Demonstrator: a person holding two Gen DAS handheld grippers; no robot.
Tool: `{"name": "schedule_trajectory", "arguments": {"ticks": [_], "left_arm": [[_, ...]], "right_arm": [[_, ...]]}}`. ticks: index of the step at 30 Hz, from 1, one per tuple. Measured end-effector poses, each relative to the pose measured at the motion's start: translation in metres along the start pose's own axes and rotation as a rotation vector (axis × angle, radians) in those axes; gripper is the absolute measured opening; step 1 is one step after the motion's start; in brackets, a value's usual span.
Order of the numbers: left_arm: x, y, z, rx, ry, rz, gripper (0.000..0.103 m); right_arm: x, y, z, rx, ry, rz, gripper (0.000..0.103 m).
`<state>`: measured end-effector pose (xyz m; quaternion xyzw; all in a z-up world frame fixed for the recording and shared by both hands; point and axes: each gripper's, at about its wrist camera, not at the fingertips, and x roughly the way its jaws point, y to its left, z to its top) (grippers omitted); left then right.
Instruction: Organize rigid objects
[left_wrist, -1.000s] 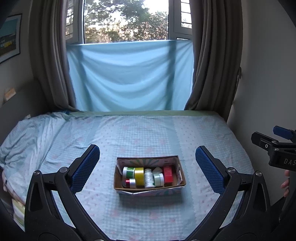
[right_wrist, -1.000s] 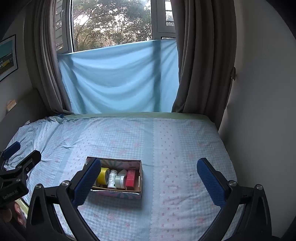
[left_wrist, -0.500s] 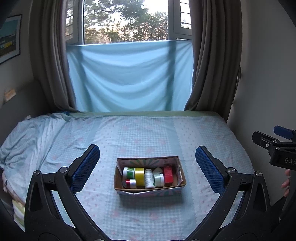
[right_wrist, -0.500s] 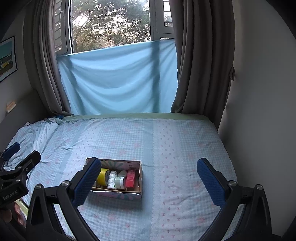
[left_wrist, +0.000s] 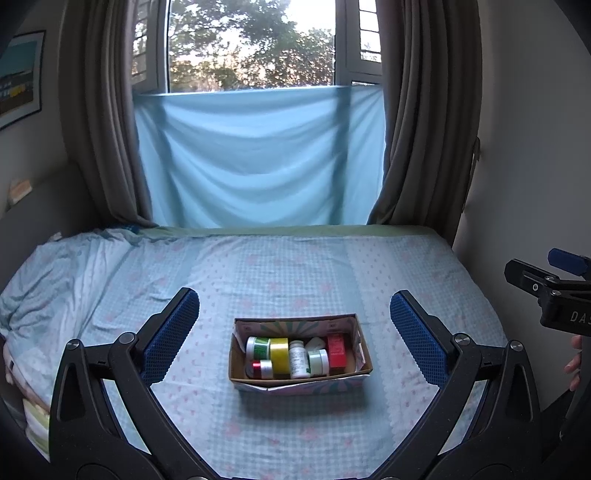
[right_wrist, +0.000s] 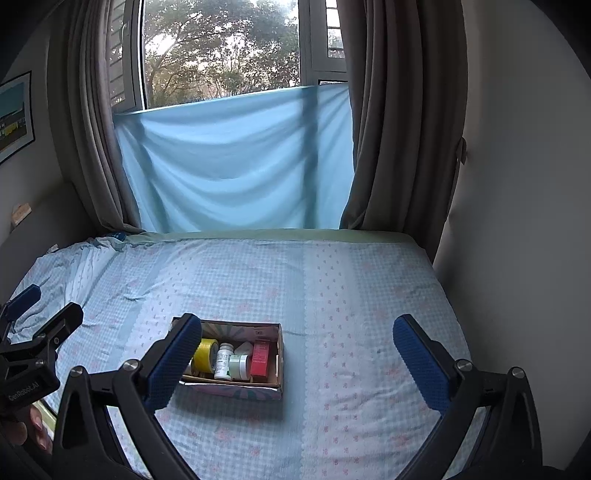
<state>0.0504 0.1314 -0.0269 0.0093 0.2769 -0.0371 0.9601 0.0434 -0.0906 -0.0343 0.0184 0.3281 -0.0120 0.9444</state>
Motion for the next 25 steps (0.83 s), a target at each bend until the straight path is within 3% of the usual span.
{"name": "schedule_trajectory", "arguments": {"ticks": [9, 18, 25], "left_arm": [[-0.002, -0.001, -0.001, 0.023, -0.006, 0.003, 0.103], [-0.011, 0.0, -0.001, 0.026, -0.061, 0.025, 0.103], [-0.006, 0.0, -0.002, 0.019, -0.049, -0.016, 0.103]], "right_arm": [[-0.002, 0.002, 0.0, 0.0, -0.002, -0.002, 0.103], [-0.007, 0.002, 0.001, 0.002, 0.0, -0.009, 0.103], [-0.007, 0.003, 0.0, 0.012, -0.002, -0.02, 0.103]]}}
